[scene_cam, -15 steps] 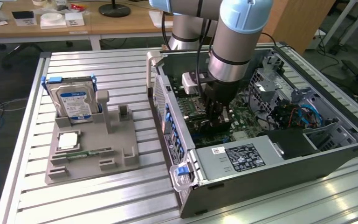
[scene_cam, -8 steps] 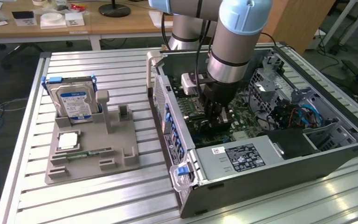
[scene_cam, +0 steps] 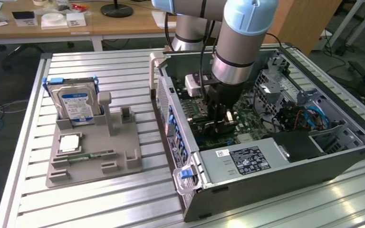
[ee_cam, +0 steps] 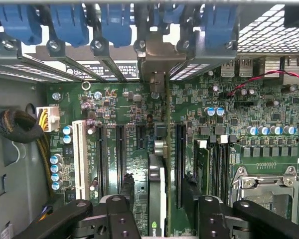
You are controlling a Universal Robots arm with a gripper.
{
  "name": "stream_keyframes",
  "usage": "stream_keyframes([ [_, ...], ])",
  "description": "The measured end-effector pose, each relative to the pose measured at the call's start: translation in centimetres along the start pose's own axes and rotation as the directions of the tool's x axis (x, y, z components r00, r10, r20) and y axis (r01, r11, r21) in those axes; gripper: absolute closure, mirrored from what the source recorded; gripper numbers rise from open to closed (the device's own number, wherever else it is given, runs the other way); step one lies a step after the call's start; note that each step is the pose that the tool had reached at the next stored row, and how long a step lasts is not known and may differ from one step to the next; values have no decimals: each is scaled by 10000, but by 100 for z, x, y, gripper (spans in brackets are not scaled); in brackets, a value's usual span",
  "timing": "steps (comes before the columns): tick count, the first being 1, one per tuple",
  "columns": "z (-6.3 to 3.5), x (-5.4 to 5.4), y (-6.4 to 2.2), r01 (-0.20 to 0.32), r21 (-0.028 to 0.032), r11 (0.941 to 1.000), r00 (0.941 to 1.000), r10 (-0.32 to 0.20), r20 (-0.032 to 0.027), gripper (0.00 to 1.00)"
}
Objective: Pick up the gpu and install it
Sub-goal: 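Insert the gpu into the slot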
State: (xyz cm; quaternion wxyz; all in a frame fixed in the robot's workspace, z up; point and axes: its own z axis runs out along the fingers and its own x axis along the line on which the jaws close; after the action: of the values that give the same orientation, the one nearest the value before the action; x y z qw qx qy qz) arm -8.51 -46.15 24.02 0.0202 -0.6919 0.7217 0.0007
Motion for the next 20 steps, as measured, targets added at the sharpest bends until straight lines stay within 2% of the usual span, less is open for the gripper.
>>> stream_keyframes([
  [3, -7, 0, 0, 0, -1, 10000, 10000, 0, -3, 49],
  [6, -59, -2, -2, 0, 0, 10000, 10000, 0, -1, 49],
  [20, -500, -16, -14, 1, 1, 10000, 10000, -1, -10, 49],
])
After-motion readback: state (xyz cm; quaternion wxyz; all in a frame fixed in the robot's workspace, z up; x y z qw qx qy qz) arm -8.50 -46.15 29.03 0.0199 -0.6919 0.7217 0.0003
